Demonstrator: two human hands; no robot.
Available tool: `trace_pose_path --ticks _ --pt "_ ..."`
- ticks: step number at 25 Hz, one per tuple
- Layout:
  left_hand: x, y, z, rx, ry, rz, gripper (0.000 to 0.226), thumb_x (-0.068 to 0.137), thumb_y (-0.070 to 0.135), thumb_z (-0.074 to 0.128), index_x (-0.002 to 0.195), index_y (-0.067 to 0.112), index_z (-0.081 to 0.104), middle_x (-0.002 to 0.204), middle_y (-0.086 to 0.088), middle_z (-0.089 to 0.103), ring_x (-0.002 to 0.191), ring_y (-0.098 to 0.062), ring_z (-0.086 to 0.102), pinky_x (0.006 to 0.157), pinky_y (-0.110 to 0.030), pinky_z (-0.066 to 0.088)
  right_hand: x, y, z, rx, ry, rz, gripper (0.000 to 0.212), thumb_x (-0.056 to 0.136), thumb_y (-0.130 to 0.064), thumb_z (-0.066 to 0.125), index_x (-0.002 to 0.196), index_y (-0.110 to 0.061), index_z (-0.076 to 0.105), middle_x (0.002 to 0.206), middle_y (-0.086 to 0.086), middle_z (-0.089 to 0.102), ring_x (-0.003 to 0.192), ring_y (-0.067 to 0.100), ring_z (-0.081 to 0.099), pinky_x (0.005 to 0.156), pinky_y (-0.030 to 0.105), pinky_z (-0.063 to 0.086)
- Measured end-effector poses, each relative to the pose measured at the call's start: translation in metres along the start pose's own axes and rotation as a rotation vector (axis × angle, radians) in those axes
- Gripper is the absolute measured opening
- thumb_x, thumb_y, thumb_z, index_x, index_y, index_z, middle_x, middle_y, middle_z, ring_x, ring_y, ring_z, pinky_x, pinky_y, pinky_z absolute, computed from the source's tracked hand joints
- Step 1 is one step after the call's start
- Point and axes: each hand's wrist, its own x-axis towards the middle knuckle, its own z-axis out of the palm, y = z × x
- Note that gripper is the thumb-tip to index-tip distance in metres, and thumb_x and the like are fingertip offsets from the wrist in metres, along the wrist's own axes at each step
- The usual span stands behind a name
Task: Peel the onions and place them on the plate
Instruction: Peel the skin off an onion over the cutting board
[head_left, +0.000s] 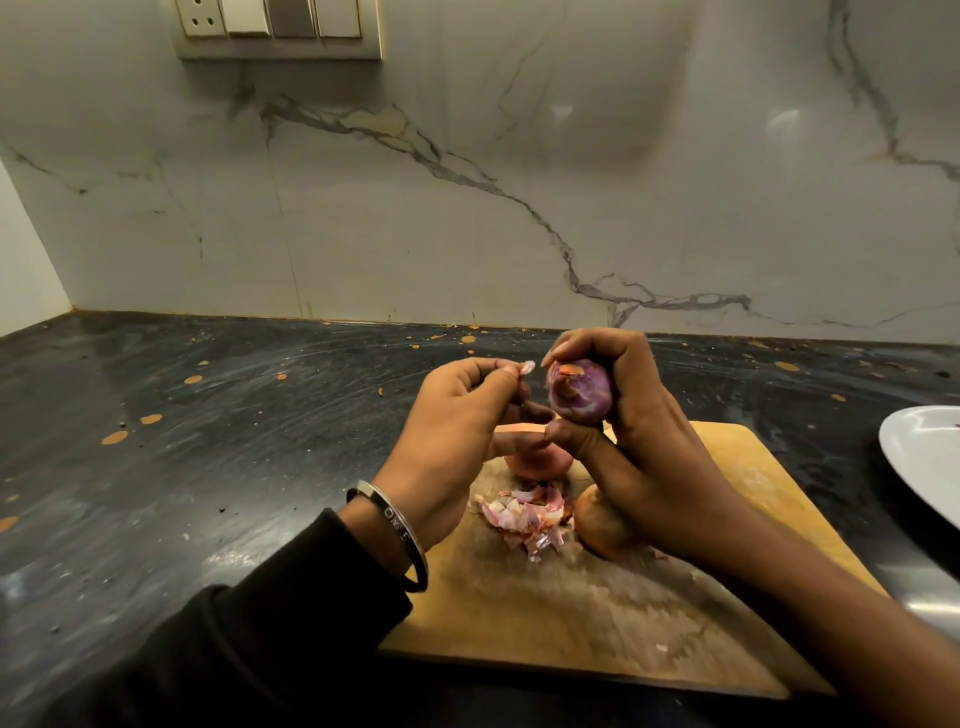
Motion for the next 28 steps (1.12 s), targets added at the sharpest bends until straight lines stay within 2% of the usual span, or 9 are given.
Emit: trace_pose_path --ticks 3,5,7,9,14,17,20,25,28 --pt "0.002 0.004 -0.002 0.124 0.046 0.028 0.026 0.1 0.02 0.036 0.077 0.013 0.046 0.069 -0.004 0.043 0.06 -0.017 0.051 0.054 -0.036 0.047 0.0 0.002 -0.002 0.066 -0.02 0.119 0.042 0.088 -0.017 0.063 0.122 -0.034 0.044 0.118 -0.008 0.051 0.103 0.012 0.055 0.085 0.024 0.049" --pt "0.002 0.004 -0.004 0.386 0.056 0.089 0.028 0.094 0.027 0.033 0.07 0.014 0.038 0.064 -0.001 0.036 0.062 -0.02 0.037 0.057 -0.041 0.034 -0.001 0.004 -0.004 0.097 -0.027 0.173 0.041 0.089 -0.02 0.062 0.124 -0.036 0.046 0.118 -0.007 0.053 0.101 0.01 0.055 0.083 0.019 0.045" --pt "0.0 0.005 -0.006 0.647 0.022 0.178 0.04 0.094 0.035 0.036 0.069 0.005 0.039 0.063 -0.004 0.039 0.062 -0.019 0.036 0.059 -0.05 0.034 -0.001 0.004 -0.004 0.125 -0.036 0.204 0.043 0.089 -0.022 0.062 0.127 -0.034 0.047 0.115 -0.014 0.055 0.101 0.009 0.058 0.084 0.017 0.046" --pt "-0.001 0.005 -0.007 0.76 -0.024 0.248 0.044 0.099 0.037 0.046 0.07 0.004 0.05 0.059 -0.002 0.046 0.057 -0.017 0.041 0.06 -0.048 0.041 -0.002 0.005 -0.005 0.132 -0.036 0.229 0.042 0.088 -0.025 0.063 0.125 -0.034 0.044 0.108 -0.024 0.056 0.098 0.008 0.06 0.083 0.018 0.049" --pt "0.002 0.009 -0.013 0.689 0.026 0.381 0.008 0.096 0.025 0.061 0.095 0.021 0.068 0.081 0.008 0.068 0.074 -0.006 0.063 0.071 -0.03 0.055 0.001 0.007 -0.008 0.149 0.014 0.259 0.023 0.094 -0.037 0.056 0.117 -0.033 0.05 0.1 -0.013 0.061 0.083 0.009 0.059 0.073 0.027 0.051" --pt "0.003 0.009 -0.012 0.599 -0.006 0.467 0.015 0.093 0.014 0.065 0.105 0.019 0.074 0.095 0.008 0.074 0.087 -0.008 0.069 0.08 -0.034 0.058 0.001 0.01 -0.009 0.257 -0.006 0.292 0.023 0.098 -0.035 0.05 0.119 -0.027 0.057 0.09 -0.013 0.061 0.073 0.007 0.054 0.062 0.019 0.045" --pt "0.0 0.005 -0.008 0.625 0.019 0.556 0.015 0.091 0.012 0.068 0.102 0.017 0.076 0.093 0.009 0.074 0.085 -0.005 0.069 0.077 -0.028 0.058 0.0 0.01 -0.009 0.422 -0.046 0.367 0.03 0.1 -0.037 0.044 0.121 -0.022 0.06 0.083 -0.006 0.061 0.064 0.006 0.049 0.054 0.017 0.04" --pt "0.003 0.003 -0.009 0.599 0.02 0.554 0.016 0.09 0.006 0.066 0.098 0.016 0.076 0.088 0.008 0.074 0.08 -0.001 0.068 0.065 -0.01 0.05 0.0 0.008 -0.008 0.54 -0.055 0.44 0.039 0.099 -0.04 0.039 0.12 -0.018 0.063 0.082 -0.002 0.065 0.062 0.008 0.051 0.054 0.019 0.043" --pt "0.002 0.002 -0.008 0.614 0.021 0.571 0.015 0.091 0.007 0.065 0.099 0.016 0.075 0.09 0.008 0.073 0.083 -0.002 0.068 0.065 -0.012 0.052 -0.001 0.006 -0.009 0.547 -0.059 0.45 0.04 0.103 -0.04 0.038 0.123 -0.013 0.061 0.082 -0.007 0.065 0.065 0.005 0.053 0.056 0.018 0.044"
